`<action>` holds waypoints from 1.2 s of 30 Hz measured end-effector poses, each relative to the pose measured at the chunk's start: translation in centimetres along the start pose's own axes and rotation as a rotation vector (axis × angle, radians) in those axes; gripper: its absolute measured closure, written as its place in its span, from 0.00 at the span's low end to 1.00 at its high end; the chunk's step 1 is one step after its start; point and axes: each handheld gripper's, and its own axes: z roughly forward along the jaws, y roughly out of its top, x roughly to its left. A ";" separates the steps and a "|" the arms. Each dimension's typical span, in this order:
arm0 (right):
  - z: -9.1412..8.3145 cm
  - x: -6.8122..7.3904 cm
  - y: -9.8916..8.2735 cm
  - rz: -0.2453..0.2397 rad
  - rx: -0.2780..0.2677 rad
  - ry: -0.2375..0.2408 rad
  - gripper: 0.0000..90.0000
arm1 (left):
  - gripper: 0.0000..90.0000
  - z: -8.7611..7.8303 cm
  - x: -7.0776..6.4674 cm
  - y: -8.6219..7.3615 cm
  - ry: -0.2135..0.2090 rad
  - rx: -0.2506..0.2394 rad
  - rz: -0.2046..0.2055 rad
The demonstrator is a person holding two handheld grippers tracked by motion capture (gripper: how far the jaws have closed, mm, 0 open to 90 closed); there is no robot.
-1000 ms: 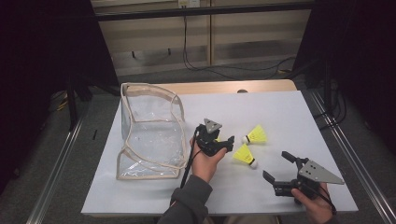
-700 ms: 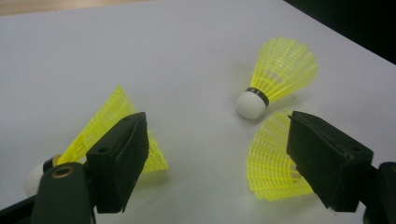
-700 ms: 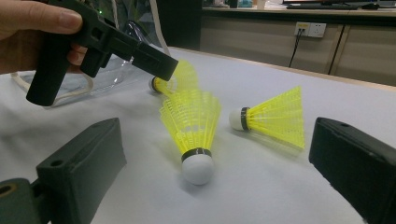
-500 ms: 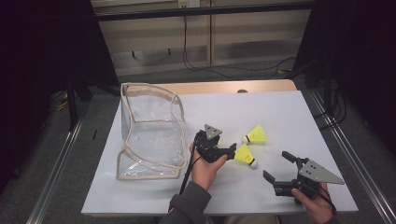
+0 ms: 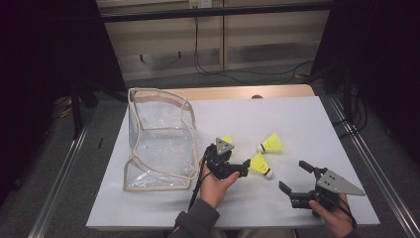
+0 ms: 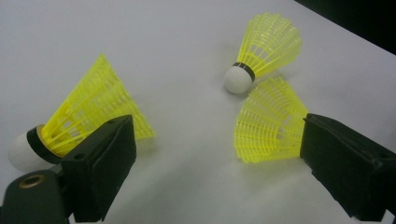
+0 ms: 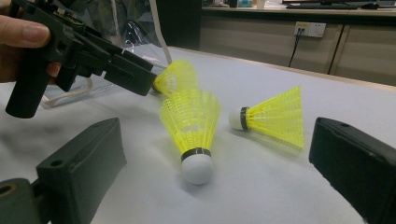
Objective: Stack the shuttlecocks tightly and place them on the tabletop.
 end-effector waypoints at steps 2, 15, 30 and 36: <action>0.0 0.0 0.0 -0.001 -0.001 0.000 0.03 | 0.12 0.0 -0.1 -0.1 0.000 0.002 -0.003; 0.0 0.0 0.0 -0.001 -0.001 0.000 0.03 | 0.09 -0.7 -0.2 -0.7 -0.051 0.005 -0.014; 0.0 0.0 0.0 0.000 -0.001 -0.002 0.03 | 0.06 -1.2 -0.9 -1.7 -0.123 0.029 0.029; 0.0 0.0 0.0 0.000 -0.002 0.001 0.03 | 0.06 -1.5 -1.2 -2.1 -0.160 0.042 0.050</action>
